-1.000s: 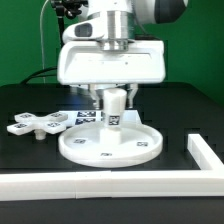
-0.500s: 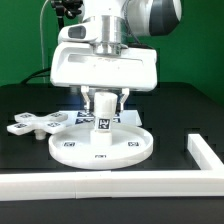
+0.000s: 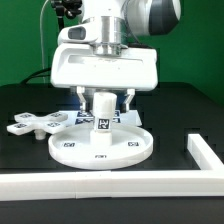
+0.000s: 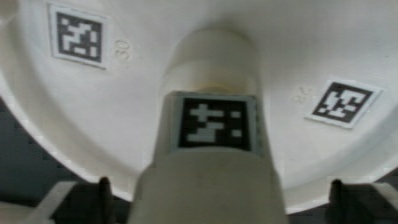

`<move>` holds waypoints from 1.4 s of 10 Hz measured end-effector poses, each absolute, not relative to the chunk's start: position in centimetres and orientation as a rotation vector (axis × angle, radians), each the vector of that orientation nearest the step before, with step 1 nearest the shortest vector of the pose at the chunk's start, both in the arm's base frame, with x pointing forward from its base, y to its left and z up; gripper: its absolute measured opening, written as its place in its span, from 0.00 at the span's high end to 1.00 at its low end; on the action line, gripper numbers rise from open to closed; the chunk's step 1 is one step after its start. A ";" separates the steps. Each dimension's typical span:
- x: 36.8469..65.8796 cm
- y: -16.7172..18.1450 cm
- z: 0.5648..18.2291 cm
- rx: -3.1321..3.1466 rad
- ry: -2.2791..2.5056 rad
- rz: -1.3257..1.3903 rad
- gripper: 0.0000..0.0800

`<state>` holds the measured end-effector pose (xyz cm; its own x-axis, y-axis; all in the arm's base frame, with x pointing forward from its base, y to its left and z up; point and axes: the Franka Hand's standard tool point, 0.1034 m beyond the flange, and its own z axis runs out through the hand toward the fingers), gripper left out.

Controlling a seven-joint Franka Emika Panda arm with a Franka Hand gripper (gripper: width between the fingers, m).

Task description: Assemble round table

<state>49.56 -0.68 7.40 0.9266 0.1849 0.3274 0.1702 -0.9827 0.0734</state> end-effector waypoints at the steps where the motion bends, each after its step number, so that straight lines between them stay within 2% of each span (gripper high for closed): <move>1: 49.8 -0.2 8.5 3.064 0.279 0.511 0.20; 5: 50.7 0.0 11.1 3.122 0.292 0.469 0.19; 9: 50.3 0.0 10.8 3.137 0.276 0.440 0.19; 13: 50.0 -1.4 14.7 3.193 0.245 0.346 0.19; 14: 50.0 -1.4 14.4 3.189 0.244 0.349 0.19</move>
Offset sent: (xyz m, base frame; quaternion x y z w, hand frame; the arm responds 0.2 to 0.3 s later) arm 0.0106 -0.0098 0.0297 0.0116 -0.0381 -0.0230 0.9989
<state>49.96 -1.43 14.39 0.9650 0.1418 0.2206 0.1581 -0.9857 -0.0583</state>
